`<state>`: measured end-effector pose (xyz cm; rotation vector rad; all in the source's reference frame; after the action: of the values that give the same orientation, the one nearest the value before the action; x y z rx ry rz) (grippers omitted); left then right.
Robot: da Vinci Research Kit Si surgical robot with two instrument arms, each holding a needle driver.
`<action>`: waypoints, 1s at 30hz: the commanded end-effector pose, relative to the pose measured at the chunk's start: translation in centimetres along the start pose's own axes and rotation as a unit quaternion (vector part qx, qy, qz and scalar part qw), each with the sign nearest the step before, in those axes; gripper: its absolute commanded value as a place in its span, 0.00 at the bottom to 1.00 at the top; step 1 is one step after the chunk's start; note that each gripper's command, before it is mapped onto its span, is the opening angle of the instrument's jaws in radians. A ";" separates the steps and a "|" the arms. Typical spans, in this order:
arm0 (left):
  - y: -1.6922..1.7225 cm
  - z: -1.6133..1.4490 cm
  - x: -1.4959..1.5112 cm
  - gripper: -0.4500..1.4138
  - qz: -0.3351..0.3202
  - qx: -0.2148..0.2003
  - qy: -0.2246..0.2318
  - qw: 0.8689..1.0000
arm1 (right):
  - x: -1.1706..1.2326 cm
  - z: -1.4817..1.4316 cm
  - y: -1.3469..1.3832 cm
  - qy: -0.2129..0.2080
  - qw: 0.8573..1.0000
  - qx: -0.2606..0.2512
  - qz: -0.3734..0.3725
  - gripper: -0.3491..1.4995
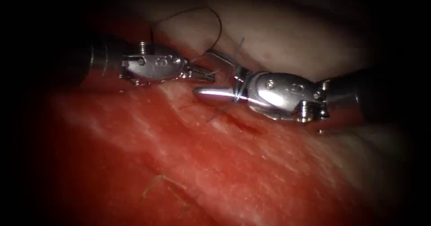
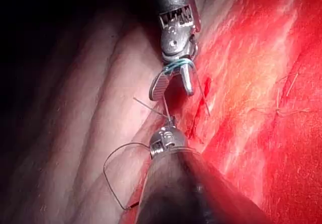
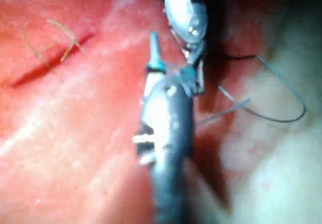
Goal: Wound Closure
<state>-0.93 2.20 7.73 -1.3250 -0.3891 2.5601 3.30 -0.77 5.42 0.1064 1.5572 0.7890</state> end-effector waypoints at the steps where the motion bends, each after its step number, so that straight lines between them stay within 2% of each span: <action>1: 0.00 0.07 -0.03 0.00 0.001 -0.001 0.000 1.000 | -0.07 -0.01 -0.01 -0.001 1.000 -0.010 0.001 0.51; 7: 0.08 0.02 -0.03 0.00 -0.001 -0.004 -0.002 1.000 | -0.11 -0.14 0.10 -0.007 0.999 -0.036 0.026 0.48; 20: 0.48 0.01 0.24 0.00 0.005 -0.016 -0.030 0.999 | -0.31 -0.26 0.23 -0.050 0.990 -0.077 0.104 0.39; 30: 0.36 0.09 0.29 0.00 0.006 -0.015 -0.038 0.999 | -0.45 -0.41 0.40 -0.078 0.983 -0.103 0.127 0.39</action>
<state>-1.15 1.99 7.39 -1.2469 -0.4355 2.6322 2.78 -0.81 5.93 0.2117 1.3188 1.1126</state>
